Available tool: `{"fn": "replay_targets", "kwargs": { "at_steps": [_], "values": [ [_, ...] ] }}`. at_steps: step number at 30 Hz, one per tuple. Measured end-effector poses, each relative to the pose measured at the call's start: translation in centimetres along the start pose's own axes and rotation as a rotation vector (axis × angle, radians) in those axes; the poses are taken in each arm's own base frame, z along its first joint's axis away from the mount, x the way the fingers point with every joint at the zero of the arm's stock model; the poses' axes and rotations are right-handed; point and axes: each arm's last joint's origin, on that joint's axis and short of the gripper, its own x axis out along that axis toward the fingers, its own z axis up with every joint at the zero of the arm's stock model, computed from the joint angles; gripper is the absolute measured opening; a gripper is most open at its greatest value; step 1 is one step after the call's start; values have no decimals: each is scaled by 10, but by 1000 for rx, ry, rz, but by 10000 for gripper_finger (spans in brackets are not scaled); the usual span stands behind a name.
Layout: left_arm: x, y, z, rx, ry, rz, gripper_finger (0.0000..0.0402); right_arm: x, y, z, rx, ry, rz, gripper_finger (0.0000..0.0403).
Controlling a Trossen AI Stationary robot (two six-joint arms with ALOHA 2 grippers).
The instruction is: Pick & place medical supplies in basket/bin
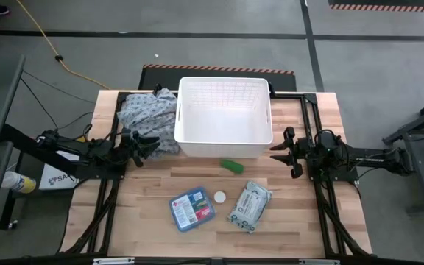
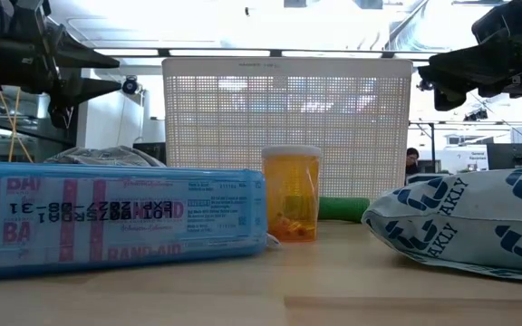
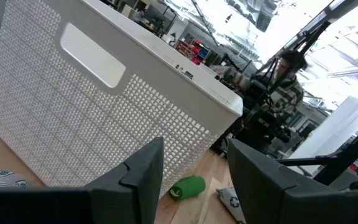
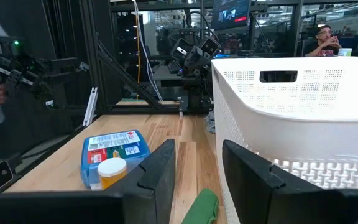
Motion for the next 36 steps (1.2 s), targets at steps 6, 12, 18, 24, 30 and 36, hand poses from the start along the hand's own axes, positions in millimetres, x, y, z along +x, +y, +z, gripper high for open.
{"fn": "replay_targets", "kwargs": {
  "at_steps": [6,12,18,24,30,36],
  "values": [
    [0,0,0,-91,0,0,211,0,0,0,0,0,0,124],
    [0,-3,3,-321,16,-49,211,0,0,0,0,0,0,124],
    [-5,-20,30,-292,8,-206,211,0,0,0,0,0,0,124],
    [-12,-32,59,-239,-62,-265,211,0,0,2,25,-22,3,124],
    [-19,-40,81,-201,-120,-291,211,-2,2,21,198,-216,42,124],
    [-22,-45,93,-176,-150,-297,211,-13,6,49,267,-505,150,124]
  ]
}}
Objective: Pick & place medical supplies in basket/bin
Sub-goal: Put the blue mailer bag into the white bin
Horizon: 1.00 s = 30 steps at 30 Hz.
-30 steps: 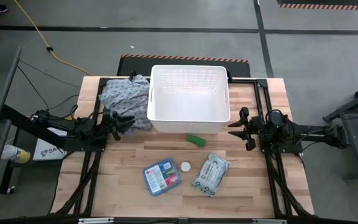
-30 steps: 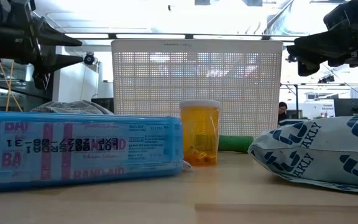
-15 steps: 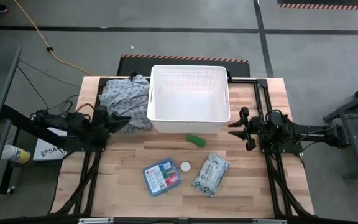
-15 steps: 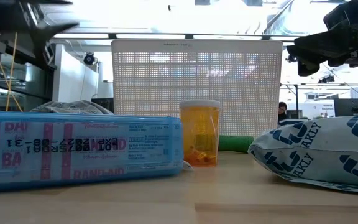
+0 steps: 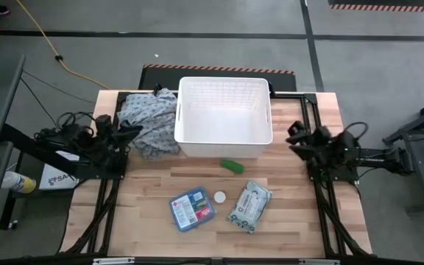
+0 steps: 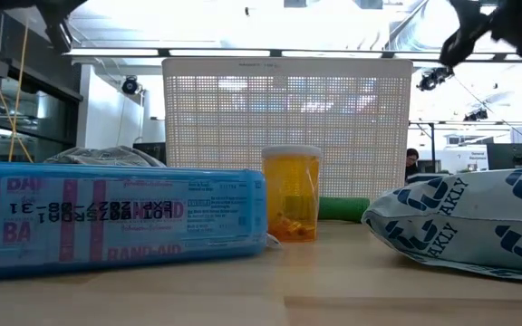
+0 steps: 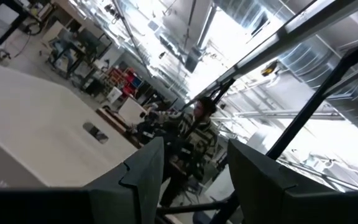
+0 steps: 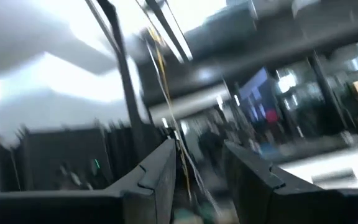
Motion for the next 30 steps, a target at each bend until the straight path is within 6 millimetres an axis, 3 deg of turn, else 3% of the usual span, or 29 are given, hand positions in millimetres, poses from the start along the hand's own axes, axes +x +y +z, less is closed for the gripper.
{"fn": "replay_targets", "kwargs": {
  "at_steps": [9,21,30],
  "values": [
    [-1,-5,9,6,-16,-10,211,3,16,36,-149,-267,103,124],
    [-3,-13,23,96,-49,-36,211,13,37,86,-338,-444,147,124],
    [-4,-15,26,108,-57,-41,211,14,42,97,-385,-478,147,124]
  ]
}}
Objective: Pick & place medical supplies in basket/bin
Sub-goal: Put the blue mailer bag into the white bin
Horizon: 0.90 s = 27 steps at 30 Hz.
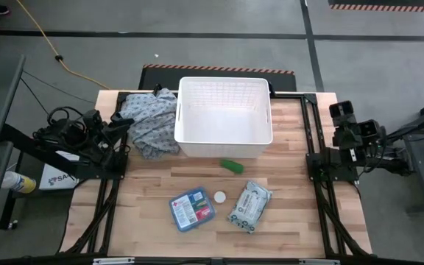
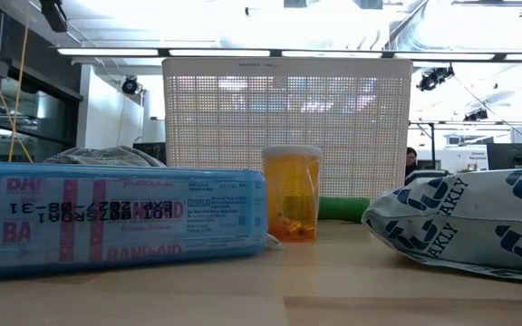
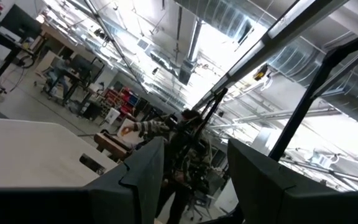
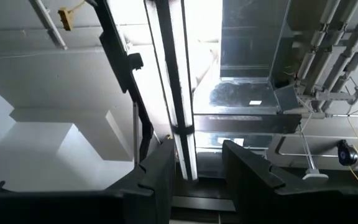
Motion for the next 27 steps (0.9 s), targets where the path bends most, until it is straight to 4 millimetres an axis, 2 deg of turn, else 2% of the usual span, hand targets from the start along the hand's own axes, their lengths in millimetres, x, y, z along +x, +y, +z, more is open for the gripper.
{"fn": "replay_targets", "kwargs": {
  "at_steps": [23,27],
  "values": [
    [0,1,2,-8,-39,50,211,0,-1,0,-1,-10,-42,124],
    [0,0,4,-22,-51,34,211,1,-2,0,-61,-9,-74,124]
  ]
}}
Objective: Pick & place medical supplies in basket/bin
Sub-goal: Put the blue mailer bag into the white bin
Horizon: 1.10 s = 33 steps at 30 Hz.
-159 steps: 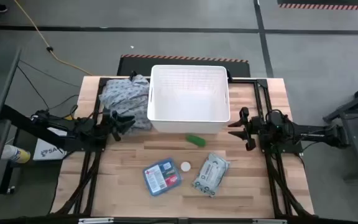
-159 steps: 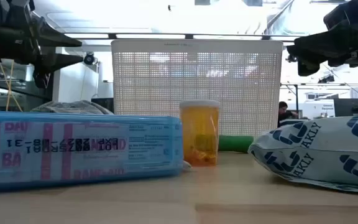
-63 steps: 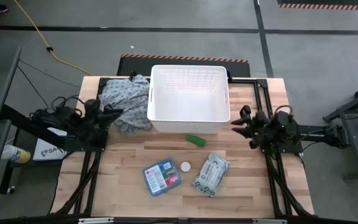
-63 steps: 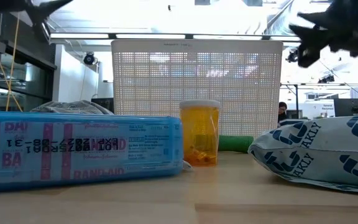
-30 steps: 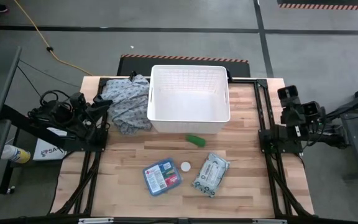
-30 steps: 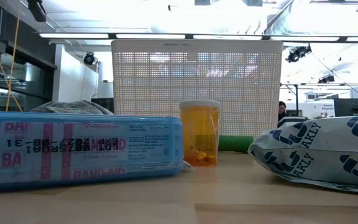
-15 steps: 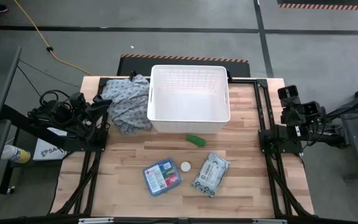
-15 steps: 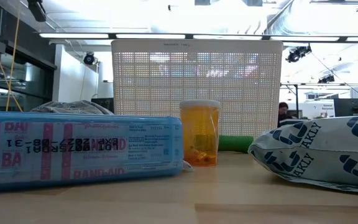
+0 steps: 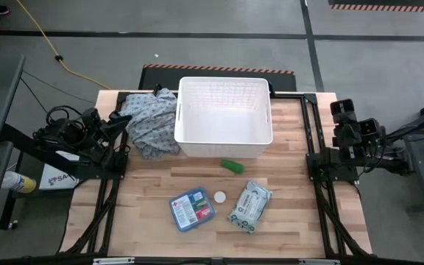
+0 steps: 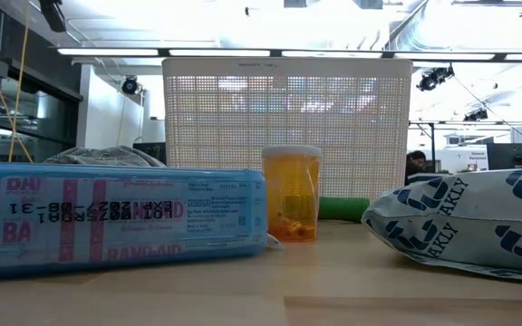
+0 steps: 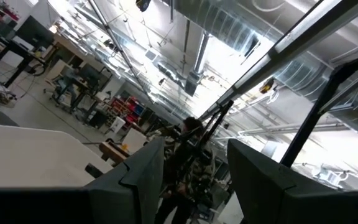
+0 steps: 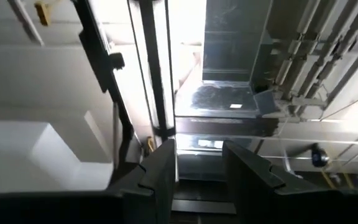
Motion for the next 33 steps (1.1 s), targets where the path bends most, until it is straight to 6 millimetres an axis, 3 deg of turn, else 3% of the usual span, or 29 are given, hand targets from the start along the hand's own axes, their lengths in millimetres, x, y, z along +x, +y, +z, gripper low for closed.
{"fn": "replay_targets", "kwargs": {
  "at_steps": [7,15,25,33],
  "values": [
    [-2,-7,17,-17,-24,-32,211,32,-3,21,-41,44,3,124],
    [-4,-14,34,17,-11,-44,211,92,-10,42,-7,379,-28,124],
    [13,-32,50,58,59,-12,211,165,-22,41,55,669,-45,124],
    [34,-54,71,107,144,27,211,205,-29,37,119,850,-68,124]
  ]
}}
